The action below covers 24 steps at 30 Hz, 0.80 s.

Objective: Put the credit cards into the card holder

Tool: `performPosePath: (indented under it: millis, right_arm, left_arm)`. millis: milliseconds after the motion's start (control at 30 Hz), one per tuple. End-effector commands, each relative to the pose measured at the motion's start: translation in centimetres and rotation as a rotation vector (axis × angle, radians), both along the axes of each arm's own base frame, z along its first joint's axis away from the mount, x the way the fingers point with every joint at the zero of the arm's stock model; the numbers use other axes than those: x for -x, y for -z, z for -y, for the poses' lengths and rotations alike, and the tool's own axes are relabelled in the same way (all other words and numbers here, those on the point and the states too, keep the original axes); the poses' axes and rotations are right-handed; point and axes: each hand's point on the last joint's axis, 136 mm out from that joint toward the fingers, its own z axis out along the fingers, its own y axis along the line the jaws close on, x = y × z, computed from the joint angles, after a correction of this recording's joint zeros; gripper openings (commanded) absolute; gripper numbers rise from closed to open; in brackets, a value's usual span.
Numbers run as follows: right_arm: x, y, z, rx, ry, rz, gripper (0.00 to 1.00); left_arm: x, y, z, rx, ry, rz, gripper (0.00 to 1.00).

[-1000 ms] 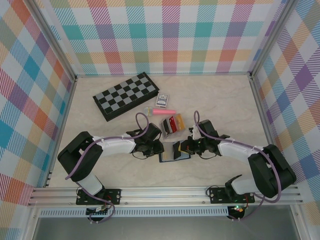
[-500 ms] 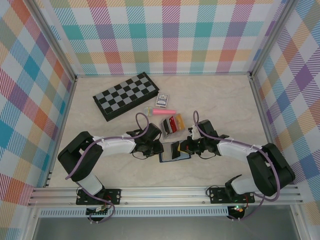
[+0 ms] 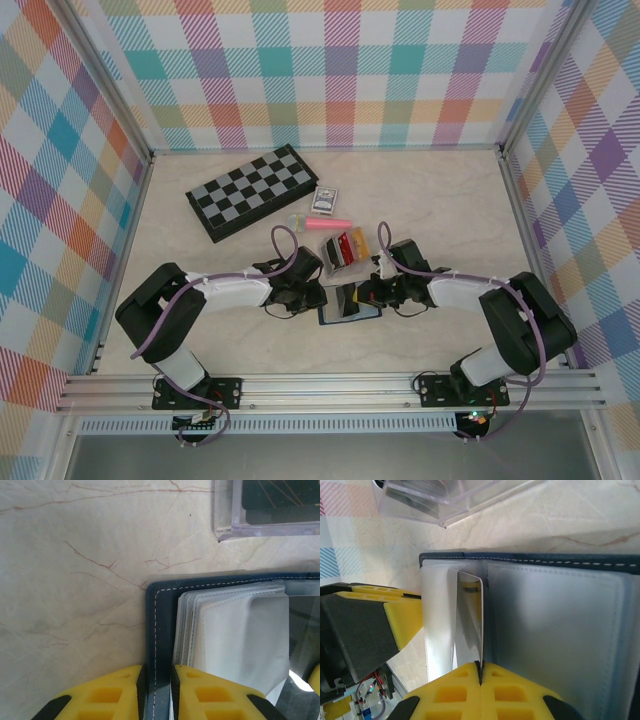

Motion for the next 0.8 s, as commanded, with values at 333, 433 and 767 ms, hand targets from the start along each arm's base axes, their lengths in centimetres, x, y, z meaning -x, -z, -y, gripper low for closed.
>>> performPosePath:
  millis: [333,433,767]
  right_arm:
    - [0.4,-0.2,-1.6,-0.068,-0.047,-0.028,0.04]
    - [0.3,0.0,-1.8,-0.064,-0.035,-0.036,0.06]
    - [0.3,1.0,-1.7,0.011,-0.017,-0.065,0.16]
  left_arm:
    - [0.9,0.7,0.4,-0.023,0.030,-0.012,0.22]
    - [0.9,0.8,0.3,-0.025,0.028,-0.011,0.22]
    - [0.8,0.3,-0.3,-0.041,0.015,0.004,0.23]
